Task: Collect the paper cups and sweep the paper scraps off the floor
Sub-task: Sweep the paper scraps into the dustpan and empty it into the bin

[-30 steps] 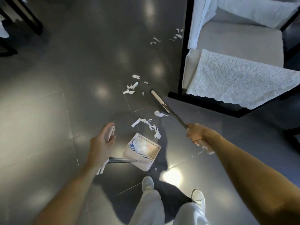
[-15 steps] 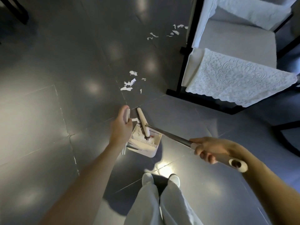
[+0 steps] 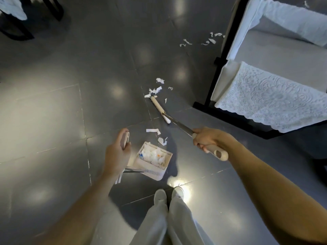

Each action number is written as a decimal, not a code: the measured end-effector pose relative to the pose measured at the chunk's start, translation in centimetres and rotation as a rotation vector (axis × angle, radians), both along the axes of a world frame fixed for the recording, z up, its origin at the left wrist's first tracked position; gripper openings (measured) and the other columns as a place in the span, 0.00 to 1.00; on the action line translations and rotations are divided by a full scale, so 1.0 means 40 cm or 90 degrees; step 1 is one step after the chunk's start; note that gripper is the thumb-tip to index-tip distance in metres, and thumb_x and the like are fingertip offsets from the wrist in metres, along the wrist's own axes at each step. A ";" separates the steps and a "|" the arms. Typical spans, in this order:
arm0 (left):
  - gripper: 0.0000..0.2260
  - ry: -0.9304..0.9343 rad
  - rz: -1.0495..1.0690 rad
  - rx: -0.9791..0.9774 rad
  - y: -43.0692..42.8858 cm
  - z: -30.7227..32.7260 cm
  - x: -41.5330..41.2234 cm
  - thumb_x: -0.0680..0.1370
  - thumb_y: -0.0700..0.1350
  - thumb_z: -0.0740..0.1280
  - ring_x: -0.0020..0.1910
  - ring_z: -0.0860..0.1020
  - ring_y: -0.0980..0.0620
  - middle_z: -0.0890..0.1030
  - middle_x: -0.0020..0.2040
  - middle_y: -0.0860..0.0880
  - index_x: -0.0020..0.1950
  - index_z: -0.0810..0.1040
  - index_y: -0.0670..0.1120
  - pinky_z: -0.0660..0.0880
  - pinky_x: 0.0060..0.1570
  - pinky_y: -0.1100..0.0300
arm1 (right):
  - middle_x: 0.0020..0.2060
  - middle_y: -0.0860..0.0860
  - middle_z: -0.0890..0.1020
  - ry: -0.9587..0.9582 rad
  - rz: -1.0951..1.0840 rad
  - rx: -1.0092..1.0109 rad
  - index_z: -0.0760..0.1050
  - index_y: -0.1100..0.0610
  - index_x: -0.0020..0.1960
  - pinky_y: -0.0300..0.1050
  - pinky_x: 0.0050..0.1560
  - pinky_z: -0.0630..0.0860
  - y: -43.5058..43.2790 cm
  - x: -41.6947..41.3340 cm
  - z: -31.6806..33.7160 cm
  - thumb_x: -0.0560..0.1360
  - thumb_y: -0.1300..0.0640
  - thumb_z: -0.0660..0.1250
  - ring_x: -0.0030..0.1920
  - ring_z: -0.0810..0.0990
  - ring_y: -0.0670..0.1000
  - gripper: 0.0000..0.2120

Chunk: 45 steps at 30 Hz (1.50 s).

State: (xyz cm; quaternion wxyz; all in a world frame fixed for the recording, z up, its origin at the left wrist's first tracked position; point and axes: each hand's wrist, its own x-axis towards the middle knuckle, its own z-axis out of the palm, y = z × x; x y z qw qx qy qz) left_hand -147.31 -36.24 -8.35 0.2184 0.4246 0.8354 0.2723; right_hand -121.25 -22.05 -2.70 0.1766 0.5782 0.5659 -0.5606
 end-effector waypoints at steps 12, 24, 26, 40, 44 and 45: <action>0.17 -0.006 -0.031 0.055 0.094 -0.011 -0.065 0.75 0.38 0.65 0.35 0.73 0.44 0.77 0.38 0.45 0.62 0.74 0.54 0.65 0.37 0.62 | 0.35 0.48 0.73 -0.027 0.029 -0.117 0.72 0.58 0.65 0.31 0.24 0.69 -0.187 0.010 -0.097 0.76 0.62 0.63 0.30 0.74 0.46 0.18; 0.17 -0.111 -0.215 0.051 -0.028 -0.009 -0.147 0.74 0.40 0.64 0.46 0.78 0.39 0.77 0.47 0.48 0.61 0.72 0.53 0.75 0.49 0.52 | 0.28 0.52 0.71 0.096 -0.362 -0.231 0.66 0.53 0.69 0.34 0.21 0.67 -0.493 0.024 0.083 0.76 0.71 0.60 0.22 0.69 0.44 0.25; 0.17 -0.121 -0.248 0.040 -0.069 -0.005 -0.162 0.74 0.42 0.63 0.44 0.79 0.36 0.79 0.49 0.44 0.61 0.72 0.56 0.78 0.47 0.44 | 0.25 0.52 0.72 0.099 -0.394 -0.220 0.66 0.54 0.69 0.34 0.20 0.67 -0.555 0.028 0.102 0.77 0.71 0.60 0.21 0.69 0.45 0.24; 0.21 -0.057 -0.407 -0.026 -0.229 0.033 -0.175 0.74 0.42 0.68 0.29 0.73 0.43 0.76 0.33 0.55 0.55 0.71 0.68 0.79 0.37 0.46 | 0.19 0.52 0.72 0.040 -0.621 -0.102 0.68 0.55 0.65 0.34 0.20 0.67 -0.860 0.115 0.044 0.76 0.69 0.61 0.18 0.68 0.47 0.21; 0.21 -0.049 -0.443 -0.052 -0.276 0.045 -0.167 0.75 0.42 0.68 0.27 0.70 0.46 0.76 0.32 0.59 0.53 0.71 0.70 0.76 0.35 0.51 | 0.20 0.52 0.73 -0.020 -0.629 -0.086 0.68 0.56 0.66 0.35 0.21 0.69 -0.944 0.110 0.001 0.75 0.69 0.61 0.18 0.69 0.47 0.21; 0.21 -0.046 -0.454 -0.056 -0.287 0.045 -0.168 0.75 0.42 0.67 0.27 0.70 0.48 0.76 0.32 0.60 0.53 0.71 0.70 0.75 0.34 0.53 | 0.22 0.53 0.73 -0.032 -0.630 -0.085 0.68 0.56 0.67 0.36 0.22 0.69 -0.964 0.110 -0.012 0.75 0.69 0.62 0.18 0.69 0.47 0.21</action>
